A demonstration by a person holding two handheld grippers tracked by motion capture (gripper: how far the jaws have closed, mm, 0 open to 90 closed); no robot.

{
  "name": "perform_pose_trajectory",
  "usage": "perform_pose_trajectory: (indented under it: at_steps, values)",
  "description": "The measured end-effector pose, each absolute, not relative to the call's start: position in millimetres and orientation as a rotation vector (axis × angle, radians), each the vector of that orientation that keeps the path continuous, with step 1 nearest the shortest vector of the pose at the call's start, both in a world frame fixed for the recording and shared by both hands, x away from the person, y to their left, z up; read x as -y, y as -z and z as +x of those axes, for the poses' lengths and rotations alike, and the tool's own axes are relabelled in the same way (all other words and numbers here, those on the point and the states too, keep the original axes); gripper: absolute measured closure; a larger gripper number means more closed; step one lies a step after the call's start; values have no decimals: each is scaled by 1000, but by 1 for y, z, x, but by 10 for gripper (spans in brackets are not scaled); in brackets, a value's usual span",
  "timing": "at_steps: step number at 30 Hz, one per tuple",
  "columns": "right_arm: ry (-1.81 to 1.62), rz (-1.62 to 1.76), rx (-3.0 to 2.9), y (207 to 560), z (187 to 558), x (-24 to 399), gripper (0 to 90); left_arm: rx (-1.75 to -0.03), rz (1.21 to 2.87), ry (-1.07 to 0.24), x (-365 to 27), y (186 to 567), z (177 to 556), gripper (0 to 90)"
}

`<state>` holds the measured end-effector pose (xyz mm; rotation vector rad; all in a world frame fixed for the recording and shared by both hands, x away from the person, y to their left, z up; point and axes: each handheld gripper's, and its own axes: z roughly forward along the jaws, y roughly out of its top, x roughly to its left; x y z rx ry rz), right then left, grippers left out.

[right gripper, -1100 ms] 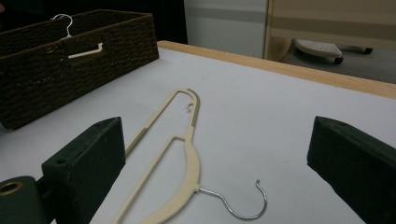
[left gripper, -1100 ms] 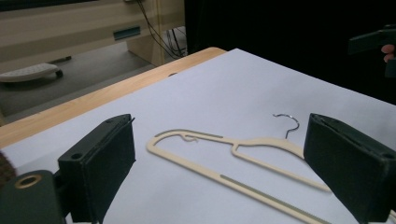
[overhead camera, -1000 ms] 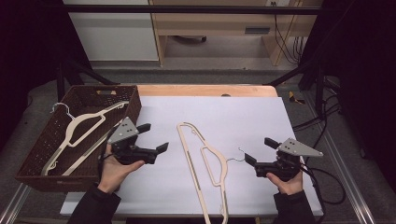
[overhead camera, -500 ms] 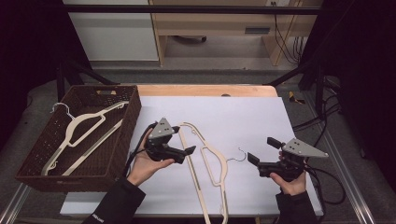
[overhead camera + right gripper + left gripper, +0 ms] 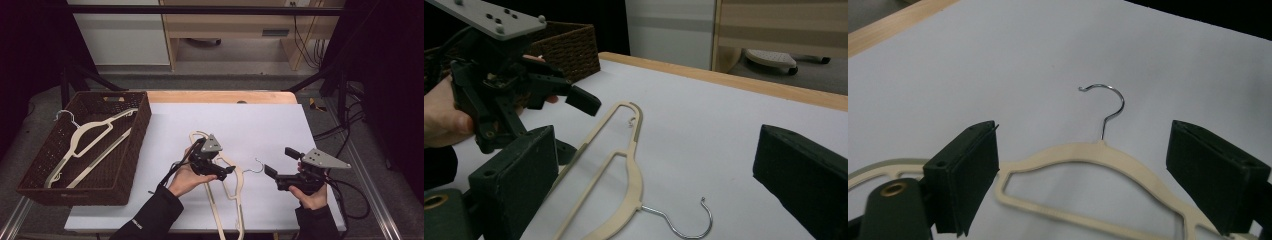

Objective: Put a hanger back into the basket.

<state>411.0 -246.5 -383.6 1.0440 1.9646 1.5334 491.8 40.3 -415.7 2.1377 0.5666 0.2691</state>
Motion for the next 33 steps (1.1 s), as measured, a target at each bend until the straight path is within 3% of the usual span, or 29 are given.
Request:
perform_pose_trajectory:
  at_steps: [12, 21, 33]
  values:
    - [-1546, 1043, -1954, 381, 409, 249, 47, -497, 2265, -245, -3, 433, 505, 229]
    - [-1551, 1043, -1947, 380, 409, 250, 48, -496, 2329, -202, 24, 458, 515, 349]
    - [-1549, 1044, -1950, 381, 409, 249, 48, -482, 2387, -203, 31, 472, 517, 536]
